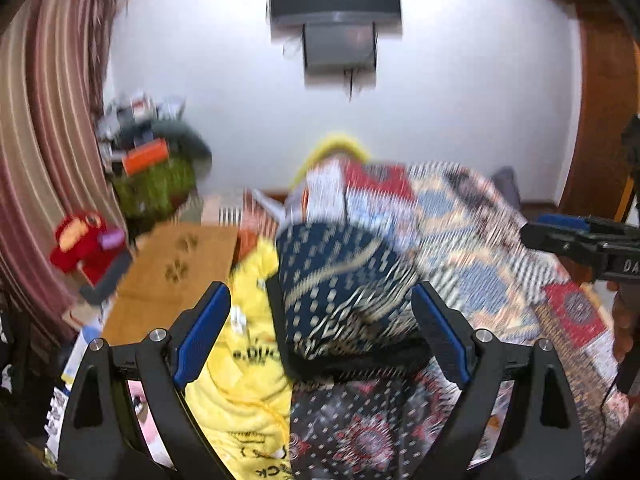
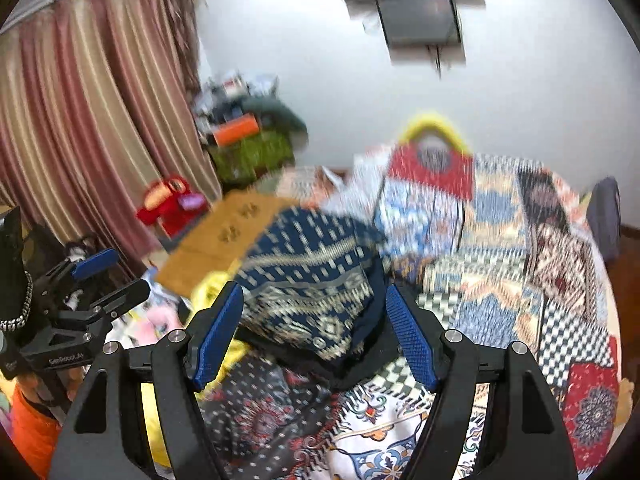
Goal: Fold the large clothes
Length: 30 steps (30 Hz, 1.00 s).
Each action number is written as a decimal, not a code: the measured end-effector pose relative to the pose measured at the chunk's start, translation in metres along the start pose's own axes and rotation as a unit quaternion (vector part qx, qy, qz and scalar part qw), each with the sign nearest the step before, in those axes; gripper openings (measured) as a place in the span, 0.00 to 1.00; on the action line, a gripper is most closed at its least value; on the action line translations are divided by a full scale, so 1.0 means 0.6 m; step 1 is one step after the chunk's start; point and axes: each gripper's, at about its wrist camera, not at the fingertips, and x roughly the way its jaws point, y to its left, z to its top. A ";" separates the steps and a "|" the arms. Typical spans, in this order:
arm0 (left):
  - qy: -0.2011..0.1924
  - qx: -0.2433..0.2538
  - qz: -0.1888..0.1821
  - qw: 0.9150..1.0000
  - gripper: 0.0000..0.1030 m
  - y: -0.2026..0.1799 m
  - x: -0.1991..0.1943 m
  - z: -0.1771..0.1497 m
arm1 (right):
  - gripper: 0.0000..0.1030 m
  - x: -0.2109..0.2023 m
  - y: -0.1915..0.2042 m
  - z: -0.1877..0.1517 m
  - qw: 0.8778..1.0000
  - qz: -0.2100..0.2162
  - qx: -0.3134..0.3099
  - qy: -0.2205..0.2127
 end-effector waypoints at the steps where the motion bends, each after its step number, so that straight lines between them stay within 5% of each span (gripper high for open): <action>1: -0.019 -0.003 -0.003 1.000 0.89 -0.005 -0.027 0.007 | 0.69 -0.027 0.010 0.004 1.000 0.005 -0.001 -0.020; 10: -0.154 -0.021 -0.010 0.988 0.89 -0.046 -0.219 0.019 | 0.69 -0.192 0.070 -0.004 0.989 0.020 -0.015 -0.148; 16: -0.207 -0.025 0.017 0.978 0.90 -0.068 -0.286 -0.006 | 0.69 -0.237 0.104 -0.031 0.981 0.004 -0.032 -0.190; 30: -0.204 -0.041 0.046 0.977 0.99 -0.080 -0.297 -0.046 | 0.98 -0.252 0.107 -0.060 0.971 -0.063 -0.042 -0.226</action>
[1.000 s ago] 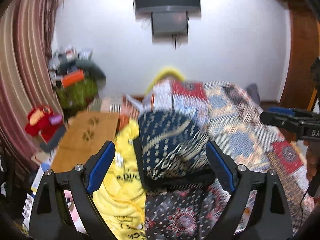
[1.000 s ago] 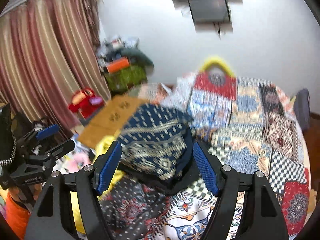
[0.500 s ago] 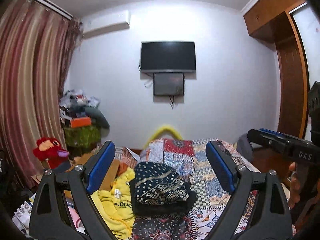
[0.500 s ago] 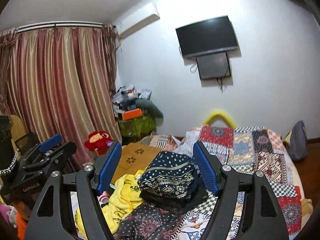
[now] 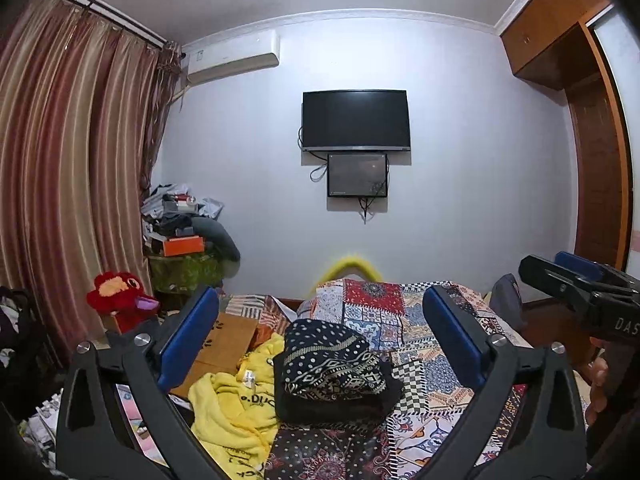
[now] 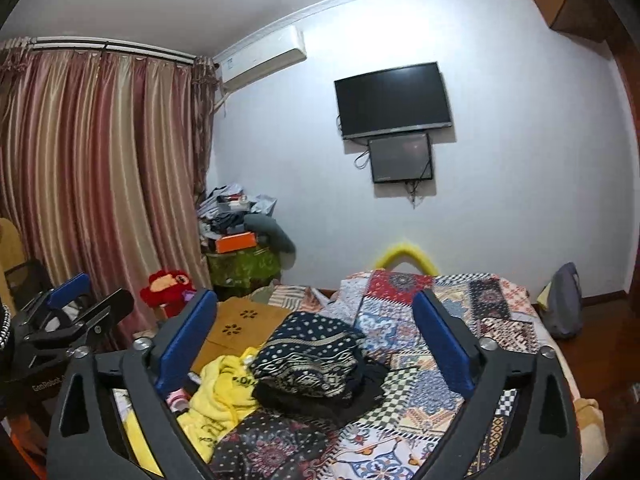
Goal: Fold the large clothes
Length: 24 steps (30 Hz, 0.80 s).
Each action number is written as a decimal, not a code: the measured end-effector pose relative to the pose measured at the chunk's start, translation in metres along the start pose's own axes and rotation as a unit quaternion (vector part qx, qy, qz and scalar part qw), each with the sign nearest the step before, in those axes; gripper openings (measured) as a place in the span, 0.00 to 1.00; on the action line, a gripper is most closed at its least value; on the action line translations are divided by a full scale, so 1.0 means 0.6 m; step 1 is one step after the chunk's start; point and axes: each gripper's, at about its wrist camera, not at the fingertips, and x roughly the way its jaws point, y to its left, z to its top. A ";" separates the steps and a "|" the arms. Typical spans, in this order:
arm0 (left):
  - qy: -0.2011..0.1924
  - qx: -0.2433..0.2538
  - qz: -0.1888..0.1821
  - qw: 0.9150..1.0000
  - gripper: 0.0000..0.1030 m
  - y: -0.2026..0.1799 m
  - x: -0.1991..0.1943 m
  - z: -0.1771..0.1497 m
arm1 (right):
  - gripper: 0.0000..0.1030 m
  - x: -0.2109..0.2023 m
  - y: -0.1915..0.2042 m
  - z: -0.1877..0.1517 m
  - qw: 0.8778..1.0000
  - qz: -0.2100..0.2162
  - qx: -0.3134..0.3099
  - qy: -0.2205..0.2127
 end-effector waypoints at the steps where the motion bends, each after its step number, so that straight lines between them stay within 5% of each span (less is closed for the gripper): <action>1: 0.002 -0.001 -0.001 1.000 1.00 0.000 0.001 -0.002 | 0.99 0.000 -0.001 0.001 1.000 -0.009 -0.003 -0.005; 24: 0.019 -0.008 -0.004 1.000 1.00 0.003 0.030 -0.018 | 1.00 -0.006 -0.011 -0.013 1.000 -0.019 -0.005 0.022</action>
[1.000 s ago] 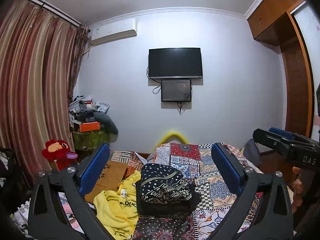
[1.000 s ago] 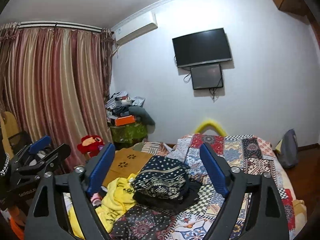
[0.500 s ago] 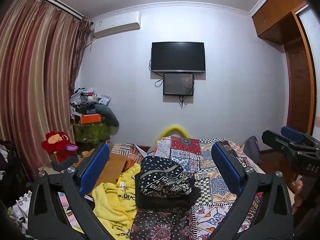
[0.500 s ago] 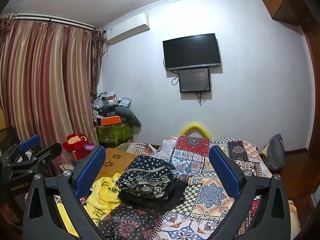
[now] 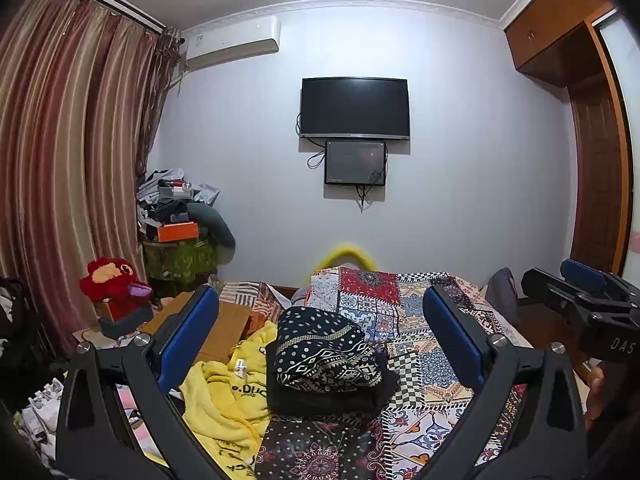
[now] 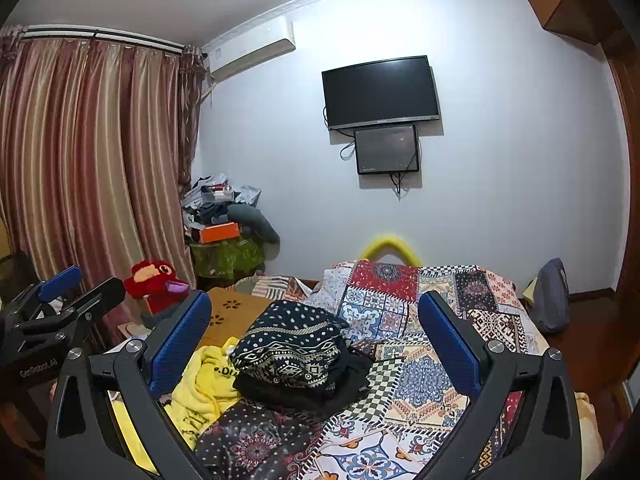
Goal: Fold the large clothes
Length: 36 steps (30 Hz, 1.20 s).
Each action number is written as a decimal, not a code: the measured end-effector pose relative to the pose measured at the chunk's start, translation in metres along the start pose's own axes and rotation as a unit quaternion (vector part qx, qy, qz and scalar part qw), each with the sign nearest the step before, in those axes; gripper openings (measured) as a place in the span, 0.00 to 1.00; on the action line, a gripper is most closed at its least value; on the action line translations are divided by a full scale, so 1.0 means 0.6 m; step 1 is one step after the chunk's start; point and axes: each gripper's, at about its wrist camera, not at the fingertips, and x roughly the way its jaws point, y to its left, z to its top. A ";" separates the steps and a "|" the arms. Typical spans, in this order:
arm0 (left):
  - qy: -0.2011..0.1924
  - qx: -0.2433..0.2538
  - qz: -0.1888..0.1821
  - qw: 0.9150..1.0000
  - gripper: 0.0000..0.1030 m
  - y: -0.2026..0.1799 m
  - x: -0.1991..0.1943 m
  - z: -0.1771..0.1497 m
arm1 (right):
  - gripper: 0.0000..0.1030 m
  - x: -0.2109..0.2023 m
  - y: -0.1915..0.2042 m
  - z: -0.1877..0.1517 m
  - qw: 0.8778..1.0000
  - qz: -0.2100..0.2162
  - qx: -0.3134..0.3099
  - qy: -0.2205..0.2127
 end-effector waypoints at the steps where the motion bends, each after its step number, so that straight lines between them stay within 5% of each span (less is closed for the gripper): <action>1: 0.001 0.000 0.000 1.000 1.00 0.000 0.000 0.000 | 1.00 0.000 0.001 0.000 1.000 0.000 0.000 0.001; 36: 0.012 0.002 -0.030 0.999 1.00 0.006 0.015 -0.003 | 1.00 -0.006 -0.010 -0.001 1.000 -0.002 0.003 -0.003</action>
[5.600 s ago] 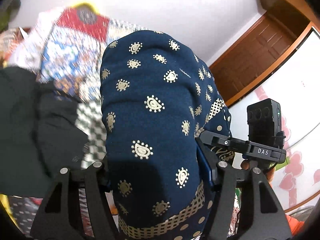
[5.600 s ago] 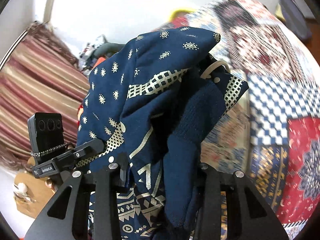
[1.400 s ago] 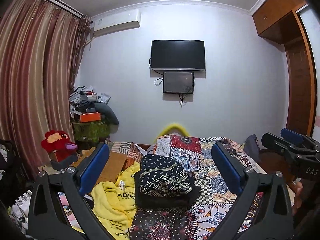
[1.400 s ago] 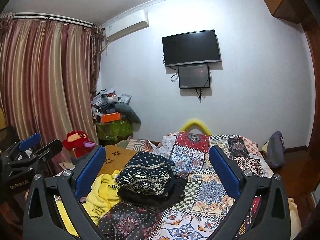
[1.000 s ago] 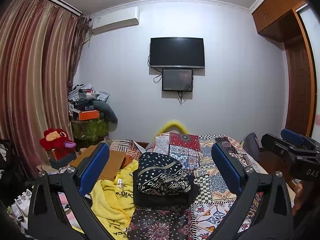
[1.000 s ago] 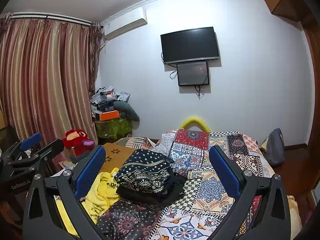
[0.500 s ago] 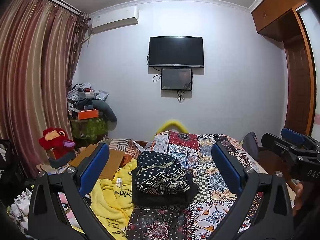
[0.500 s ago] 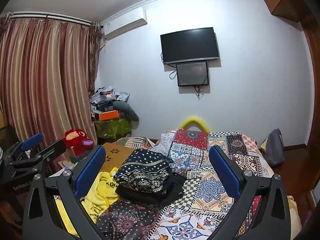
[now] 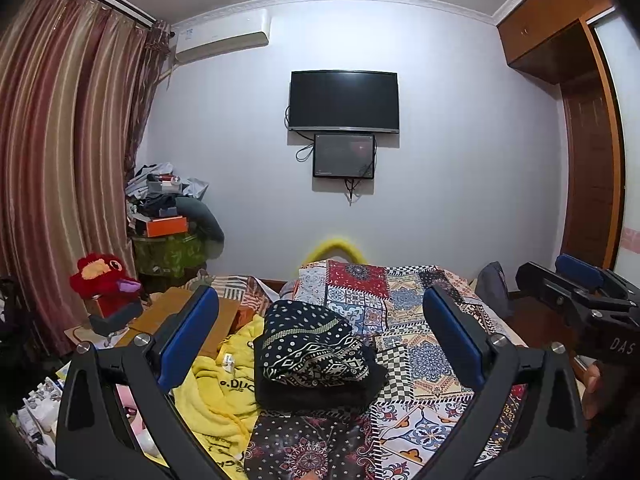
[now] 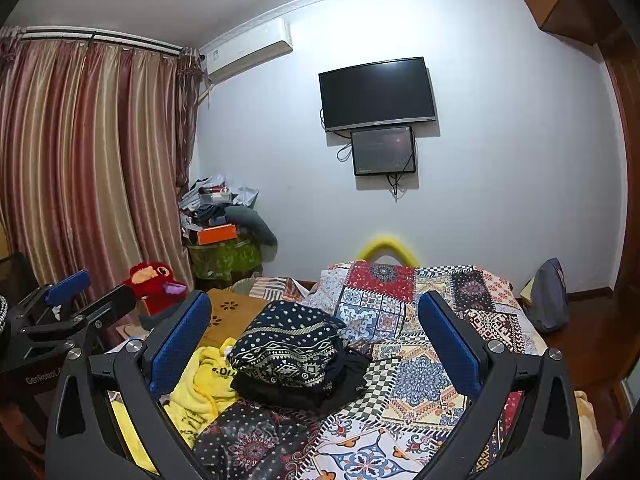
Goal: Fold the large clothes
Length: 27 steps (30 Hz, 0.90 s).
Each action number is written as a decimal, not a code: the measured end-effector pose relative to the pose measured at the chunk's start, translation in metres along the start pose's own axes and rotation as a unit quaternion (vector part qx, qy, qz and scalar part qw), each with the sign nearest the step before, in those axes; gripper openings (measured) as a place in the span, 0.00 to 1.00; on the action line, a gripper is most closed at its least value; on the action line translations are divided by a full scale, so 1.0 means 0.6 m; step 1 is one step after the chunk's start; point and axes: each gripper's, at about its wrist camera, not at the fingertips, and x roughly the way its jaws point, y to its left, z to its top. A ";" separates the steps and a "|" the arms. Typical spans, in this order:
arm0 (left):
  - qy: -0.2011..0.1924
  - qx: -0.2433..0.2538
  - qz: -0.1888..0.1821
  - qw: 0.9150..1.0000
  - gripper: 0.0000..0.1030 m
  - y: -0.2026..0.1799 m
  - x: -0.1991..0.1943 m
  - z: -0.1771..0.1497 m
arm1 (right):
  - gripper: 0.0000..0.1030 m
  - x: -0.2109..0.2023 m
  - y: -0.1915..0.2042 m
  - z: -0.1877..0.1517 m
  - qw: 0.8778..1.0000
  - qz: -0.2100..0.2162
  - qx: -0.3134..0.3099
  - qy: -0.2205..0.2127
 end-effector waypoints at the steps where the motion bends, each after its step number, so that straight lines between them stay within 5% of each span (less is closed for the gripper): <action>1: 0.000 0.000 -0.001 1.000 1.00 0.000 -0.001 0.000 | 1.00 -0.001 -0.001 0.001 1.000 0.000 0.001 -0.001; 27: 0.009 0.005 -0.014 1.000 1.00 -0.011 0.001 -0.003 | 1.00 -0.008 -0.009 0.000 1.000 -0.002 0.007 0.001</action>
